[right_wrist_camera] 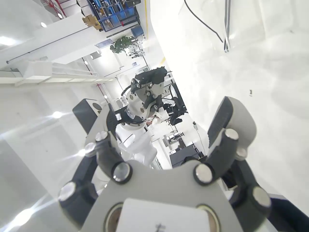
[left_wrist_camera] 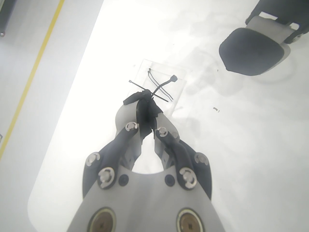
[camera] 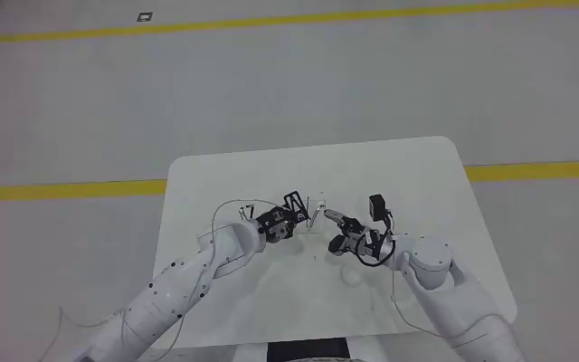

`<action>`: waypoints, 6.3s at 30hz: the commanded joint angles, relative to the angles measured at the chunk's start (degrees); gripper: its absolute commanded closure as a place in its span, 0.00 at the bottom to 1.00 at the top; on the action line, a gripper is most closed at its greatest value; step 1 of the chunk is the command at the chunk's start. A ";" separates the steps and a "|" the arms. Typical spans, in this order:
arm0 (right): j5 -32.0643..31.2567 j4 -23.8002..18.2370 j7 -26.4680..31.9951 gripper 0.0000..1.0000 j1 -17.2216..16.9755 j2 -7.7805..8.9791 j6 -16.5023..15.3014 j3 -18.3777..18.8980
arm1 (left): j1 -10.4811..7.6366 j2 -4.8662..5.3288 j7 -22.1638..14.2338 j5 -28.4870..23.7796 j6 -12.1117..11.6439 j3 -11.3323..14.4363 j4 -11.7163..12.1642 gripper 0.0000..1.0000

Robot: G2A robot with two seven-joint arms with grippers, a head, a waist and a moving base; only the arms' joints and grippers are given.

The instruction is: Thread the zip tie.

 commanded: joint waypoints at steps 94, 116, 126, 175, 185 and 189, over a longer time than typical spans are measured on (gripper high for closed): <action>6.25 3.73 -6.07 0.83 4.04 -1.50 -6.06 -5.97 | 0.00 0.00 0.00 0.00 0.00 0.00 0.00 1.00; 5.43 3.28 -6.88 0.87 4.06 -1.61 -6.17 -6.66 | 0.00 0.00 0.00 0.00 0.00 0.00 0.00 1.00; 5.48 3.56 -7.07 0.91 4.36 -1.68 -5.87 -6.91 | 0.00 0.00 0.00 0.00 0.00 0.00 0.00 1.00; 4.72 3.95 -7.15 1.00 4.37 -1.61 -7.11 -6.10 | 0.00 0.00 0.00 0.00 0.00 0.00 0.00 0.00; 4.47 3.27 -6.06 1.00 3.00 -1.04 -8.90 -3.42 | 0.35 0.03 1.80 -1.90 0.00 -0.17 0.28 0.00; 4.43 2.83 -5.90 1.00 2.21 -0.80 -9.87 -2.09 | 0.71 1.41 5.15 -8.90 0.00 -1.94 1.58 0.00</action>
